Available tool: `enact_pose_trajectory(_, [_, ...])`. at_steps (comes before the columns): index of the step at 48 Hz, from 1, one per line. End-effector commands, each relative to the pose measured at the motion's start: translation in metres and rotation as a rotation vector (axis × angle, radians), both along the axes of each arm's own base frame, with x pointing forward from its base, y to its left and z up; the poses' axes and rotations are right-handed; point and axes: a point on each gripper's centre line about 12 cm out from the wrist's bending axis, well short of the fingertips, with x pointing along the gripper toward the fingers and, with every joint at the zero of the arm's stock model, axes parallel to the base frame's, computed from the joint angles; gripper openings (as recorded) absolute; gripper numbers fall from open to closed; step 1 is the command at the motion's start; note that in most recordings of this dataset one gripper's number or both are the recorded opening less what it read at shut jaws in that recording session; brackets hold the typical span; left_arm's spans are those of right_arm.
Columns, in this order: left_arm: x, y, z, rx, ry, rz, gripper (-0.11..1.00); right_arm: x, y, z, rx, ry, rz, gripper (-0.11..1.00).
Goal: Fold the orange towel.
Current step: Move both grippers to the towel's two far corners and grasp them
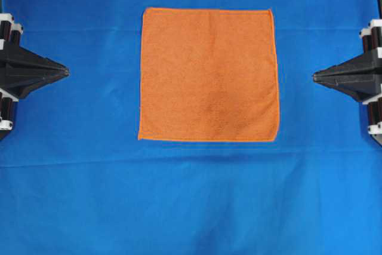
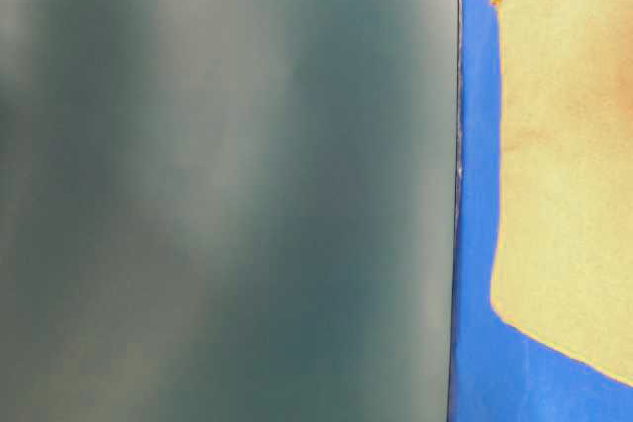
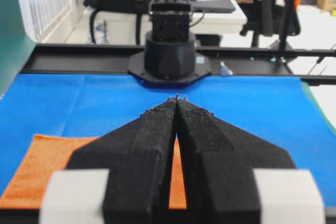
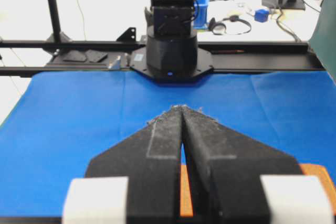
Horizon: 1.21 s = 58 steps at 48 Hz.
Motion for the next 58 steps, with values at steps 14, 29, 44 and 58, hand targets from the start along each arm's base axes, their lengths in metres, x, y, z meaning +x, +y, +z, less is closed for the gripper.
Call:
enact_pose_trajectory(14, [0.028,0.033,-0.006,-0.055,0.074,0.149,0.00,0.002,-0.035,0.003,0.090,0.069,-0.172,0.00])
enact_pose_trajectory(29, [0.048,0.082,-0.037,-0.085,0.219,0.329,0.01,0.003,-0.089,-0.033,0.158,0.232,-0.423,0.01])
enact_pose_trajectory(44, [0.085,0.139,-0.090,-0.145,0.414,0.464,0.60,0.019,-0.146,-0.092,0.248,0.476,-0.603,0.37])
enact_pose_trajectory(58, [0.109,0.184,-0.147,-0.187,0.511,0.544,0.90,0.048,-0.182,-0.148,0.282,0.647,-0.634,0.53])
